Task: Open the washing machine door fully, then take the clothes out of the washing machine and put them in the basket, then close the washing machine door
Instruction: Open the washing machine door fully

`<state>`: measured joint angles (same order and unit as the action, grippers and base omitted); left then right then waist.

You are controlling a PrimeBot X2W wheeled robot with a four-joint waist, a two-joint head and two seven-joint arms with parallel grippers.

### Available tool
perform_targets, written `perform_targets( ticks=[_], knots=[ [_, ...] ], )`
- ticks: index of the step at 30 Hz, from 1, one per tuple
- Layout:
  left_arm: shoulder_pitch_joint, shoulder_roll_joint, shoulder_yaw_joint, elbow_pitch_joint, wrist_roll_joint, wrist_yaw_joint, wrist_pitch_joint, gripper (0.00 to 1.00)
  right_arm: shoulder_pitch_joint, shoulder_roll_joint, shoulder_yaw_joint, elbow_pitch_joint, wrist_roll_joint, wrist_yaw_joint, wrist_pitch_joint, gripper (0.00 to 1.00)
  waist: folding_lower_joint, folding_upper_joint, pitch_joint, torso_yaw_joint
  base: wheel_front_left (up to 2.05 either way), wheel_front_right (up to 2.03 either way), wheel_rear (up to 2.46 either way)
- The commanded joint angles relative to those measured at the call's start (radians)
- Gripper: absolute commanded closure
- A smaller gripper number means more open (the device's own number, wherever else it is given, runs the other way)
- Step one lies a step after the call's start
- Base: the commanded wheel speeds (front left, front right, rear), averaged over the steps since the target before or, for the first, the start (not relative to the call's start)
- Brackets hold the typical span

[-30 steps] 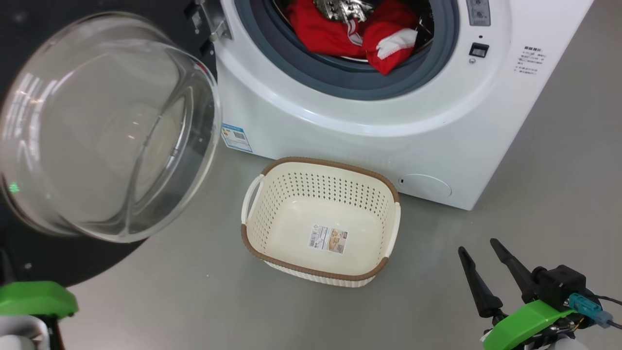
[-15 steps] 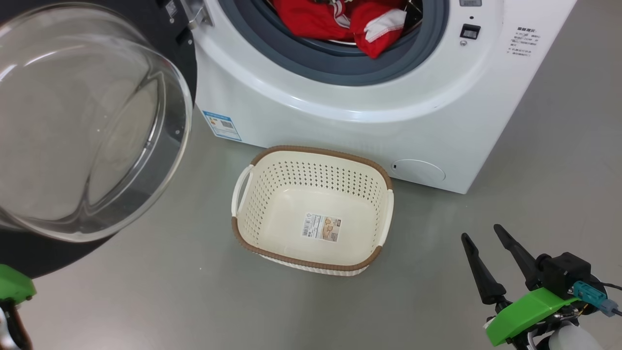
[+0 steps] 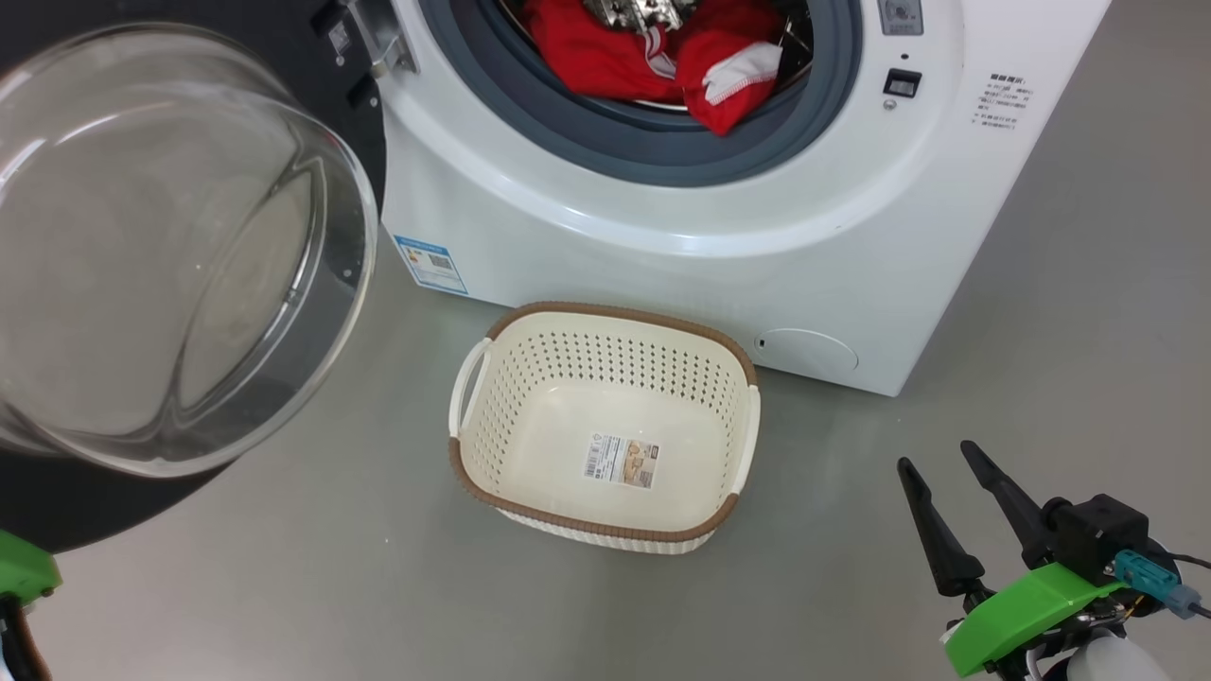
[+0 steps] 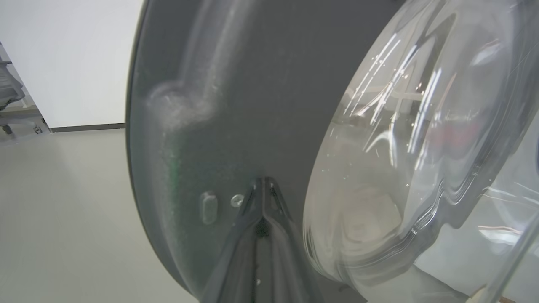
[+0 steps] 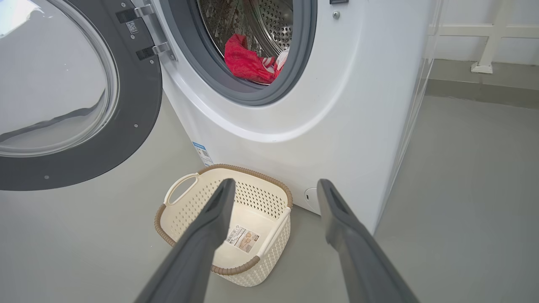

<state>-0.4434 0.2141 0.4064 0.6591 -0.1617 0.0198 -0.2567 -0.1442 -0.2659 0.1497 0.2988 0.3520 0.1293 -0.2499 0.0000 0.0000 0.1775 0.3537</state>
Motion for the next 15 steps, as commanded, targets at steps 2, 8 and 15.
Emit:
perform_targets(
  ticks=[2, 8, 15],
  knots=[
    [-0.006, 0.046, 0.046, -0.024, 0.004, -0.023, -0.005, 1.00, 0.003, -0.003, 0.022, -0.017, -0.008, 0.001, -0.012, 0.00, 0.0000, 0.0000, -0.019, 0.006, 0.00, 0.00, 0.00],
    [0.063, -0.023, 0.035, -0.094, 0.030, -0.094, -0.005, 0.59, 0.012, 0.004, 0.025, -0.012, -0.006, 0.001, -0.012, 0.00, 0.0000, 0.0000, -0.047, 0.011, 0.00, 0.00, 0.00],
    [0.164, -0.098, 0.007, -0.199, 0.062, -0.124, -0.005, 0.00, 0.023, 0.009, 0.020, -0.016, -0.010, 0.001, -0.012, 0.00, 0.0000, 0.0000, -0.073, -0.010, 0.00, 0.00, 0.00]
  ],
)
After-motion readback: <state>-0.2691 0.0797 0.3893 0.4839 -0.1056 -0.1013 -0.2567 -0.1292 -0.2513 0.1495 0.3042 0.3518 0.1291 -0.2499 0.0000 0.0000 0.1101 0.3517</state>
